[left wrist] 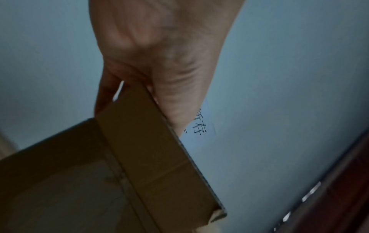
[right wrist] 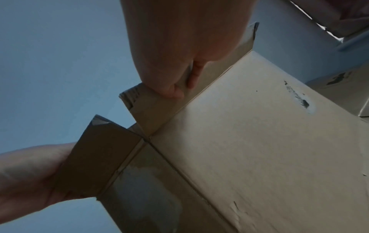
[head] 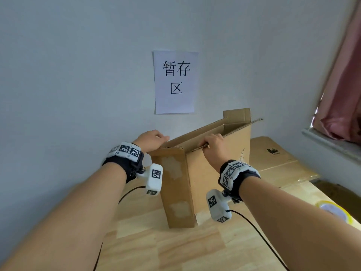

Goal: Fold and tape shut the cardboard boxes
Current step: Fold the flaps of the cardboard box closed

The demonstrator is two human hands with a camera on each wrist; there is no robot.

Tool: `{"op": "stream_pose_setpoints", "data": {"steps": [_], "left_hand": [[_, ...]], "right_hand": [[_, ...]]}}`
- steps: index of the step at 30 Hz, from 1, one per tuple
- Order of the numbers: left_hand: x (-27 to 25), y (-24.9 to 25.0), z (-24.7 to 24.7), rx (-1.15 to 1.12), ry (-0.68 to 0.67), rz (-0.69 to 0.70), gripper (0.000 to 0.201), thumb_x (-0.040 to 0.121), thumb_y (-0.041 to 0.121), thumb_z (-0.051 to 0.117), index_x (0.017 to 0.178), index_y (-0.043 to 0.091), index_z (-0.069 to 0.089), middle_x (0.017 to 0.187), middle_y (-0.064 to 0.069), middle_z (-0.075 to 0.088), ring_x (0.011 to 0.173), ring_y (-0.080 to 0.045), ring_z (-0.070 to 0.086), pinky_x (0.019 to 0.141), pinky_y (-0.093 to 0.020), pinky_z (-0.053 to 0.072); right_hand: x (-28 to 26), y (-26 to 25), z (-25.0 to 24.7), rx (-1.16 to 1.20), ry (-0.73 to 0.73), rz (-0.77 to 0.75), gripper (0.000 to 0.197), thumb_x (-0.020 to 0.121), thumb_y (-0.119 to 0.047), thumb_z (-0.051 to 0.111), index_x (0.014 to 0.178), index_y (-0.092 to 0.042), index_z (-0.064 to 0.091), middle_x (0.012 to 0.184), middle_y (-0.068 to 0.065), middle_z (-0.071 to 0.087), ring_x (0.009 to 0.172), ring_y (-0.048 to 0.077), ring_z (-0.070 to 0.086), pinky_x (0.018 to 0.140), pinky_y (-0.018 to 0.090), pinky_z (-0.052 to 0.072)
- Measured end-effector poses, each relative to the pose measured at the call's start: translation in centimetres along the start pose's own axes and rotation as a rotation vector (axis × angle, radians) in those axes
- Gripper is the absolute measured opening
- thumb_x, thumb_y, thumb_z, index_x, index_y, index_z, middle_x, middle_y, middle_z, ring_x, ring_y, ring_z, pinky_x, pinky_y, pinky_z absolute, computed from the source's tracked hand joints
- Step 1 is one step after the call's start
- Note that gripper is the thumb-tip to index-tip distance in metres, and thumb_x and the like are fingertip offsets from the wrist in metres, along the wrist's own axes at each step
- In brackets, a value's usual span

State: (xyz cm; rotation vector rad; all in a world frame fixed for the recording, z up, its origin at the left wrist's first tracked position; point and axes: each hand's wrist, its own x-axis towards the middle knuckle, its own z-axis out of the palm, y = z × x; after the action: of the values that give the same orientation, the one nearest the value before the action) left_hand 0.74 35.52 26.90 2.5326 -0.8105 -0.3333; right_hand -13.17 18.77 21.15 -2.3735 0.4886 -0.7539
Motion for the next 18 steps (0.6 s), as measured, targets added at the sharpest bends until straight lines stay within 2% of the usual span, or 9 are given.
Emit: {"op": "stream_pose_setpoints", "data": {"steps": [2,3,5,6,8,11,14,16,18], "left_hand": [[-0.3,1.2,0.1,0.193,-0.149,0.050,0.063,0.091,0.065,0.036,0.131,0.018,0.049,0.130,0.000,0.053,0.112,-0.018,0.052,0.093,-0.033,0.043],[-0.5,1.8,0.3,0.238,-0.215,0.065,0.071,0.090,0.070,0.031,0.134,0.017,0.047,0.129,0.000,0.053,0.110,-0.019,0.053,0.093,-0.034,0.043],[-1.1,2.7,0.7,0.249,-0.326,0.069,0.081,0.085,0.076,0.027,0.138,0.017,0.043,0.133,-0.001,0.052,0.116,-0.020,0.052,0.099,-0.036,0.041],[-1.2,2.9,1.0,0.237,-0.380,0.057,0.081,0.085,0.075,0.030,0.137,0.015,0.044,0.135,-0.002,0.052,0.119,-0.022,0.051,0.102,-0.038,0.040],[-1.2,2.8,1.7,0.177,-0.450,-0.011,0.069,0.092,0.063,0.038,0.130,0.007,0.051,0.130,-0.010,0.058,0.118,-0.029,0.056,0.102,-0.040,0.042],[-1.8,2.3,2.2,0.077,-0.389,-0.073,0.056,0.102,0.043,0.032,0.131,-0.001,0.049,0.133,-0.017,0.055,0.120,-0.036,0.053,0.104,-0.044,0.041],[-3.1,2.0,2.7,-0.050,-0.286,-0.104,0.053,0.103,0.039,0.031,0.142,0.004,0.038,0.141,-0.016,0.046,0.128,-0.034,0.046,0.097,-0.039,0.042],[-3.8,1.7,3.1,-0.090,-0.226,-0.135,0.052,0.104,0.038,0.031,0.145,0.006,0.032,0.146,-0.014,0.041,0.131,-0.032,0.042,0.094,-0.035,0.041],[-4.4,1.3,3.0,-0.130,-0.165,-0.154,0.053,0.103,0.038,0.031,0.147,0.007,0.029,0.149,-0.013,0.036,0.133,-0.032,0.039,0.099,-0.037,0.038]], "right_hand": [[-0.5,0.0,-0.4,0.012,-0.019,0.015,0.033,0.077,0.015,0.042,0.086,-0.004,0.068,0.084,-0.012,0.051,0.101,0.015,0.042,0.078,0.015,0.028],[-0.7,0.1,-0.6,0.005,-0.019,0.017,0.035,0.077,0.016,0.042,0.085,-0.005,0.068,0.084,-0.012,0.051,0.102,0.016,0.043,0.078,0.015,0.027],[-0.8,0.5,-1.0,-0.003,-0.009,0.014,0.037,0.075,0.017,0.041,0.084,-0.006,0.069,0.090,-0.002,0.060,0.105,0.018,0.045,0.079,0.017,0.027],[-0.9,0.6,-1.3,-0.003,-0.004,0.018,0.038,0.074,0.017,0.040,0.083,-0.006,0.069,0.092,0.003,0.062,0.106,0.019,0.045,0.078,0.017,0.027],[-1.1,0.7,-1.6,0.007,-0.017,0.019,0.038,0.074,0.017,0.040,0.084,-0.004,0.070,0.090,0.004,0.062,0.105,0.018,0.046,0.075,0.016,0.026],[-1.7,0.9,-1.5,0.040,-0.011,0.011,0.038,0.073,0.019,0.041,0.085,-0.003,0.070,0.083,-0.005,0.053,0.102,0.019,0.047,0.076,0.015,0.028],[-2.8,1.6,-0.9,0.057,0.049,0.041,0.039,0.073,0.018,0.045,0.087,-0.009,0.069,0.096,-0.002,0.053,0.097,0.014,0.044,0.083,0.017,0.029],[-3.5,1.9,-0.4,0.031,0.109,-0.019,0.039,0.073,0.019,0.048,0.084,-0.011,0.070,0.100,0.003,0.059,0.105,0.019,0.045,0.095,0.027,0.034],[-3.6,1.6,-0.3,0.000,0.168,-0.055,0.040,0.073,0.021,0.046,0.084,-0.008,0.070,0.109,0.006,0.060,0.115,0.026,0.041,0.099,0.031,0.032]]}}
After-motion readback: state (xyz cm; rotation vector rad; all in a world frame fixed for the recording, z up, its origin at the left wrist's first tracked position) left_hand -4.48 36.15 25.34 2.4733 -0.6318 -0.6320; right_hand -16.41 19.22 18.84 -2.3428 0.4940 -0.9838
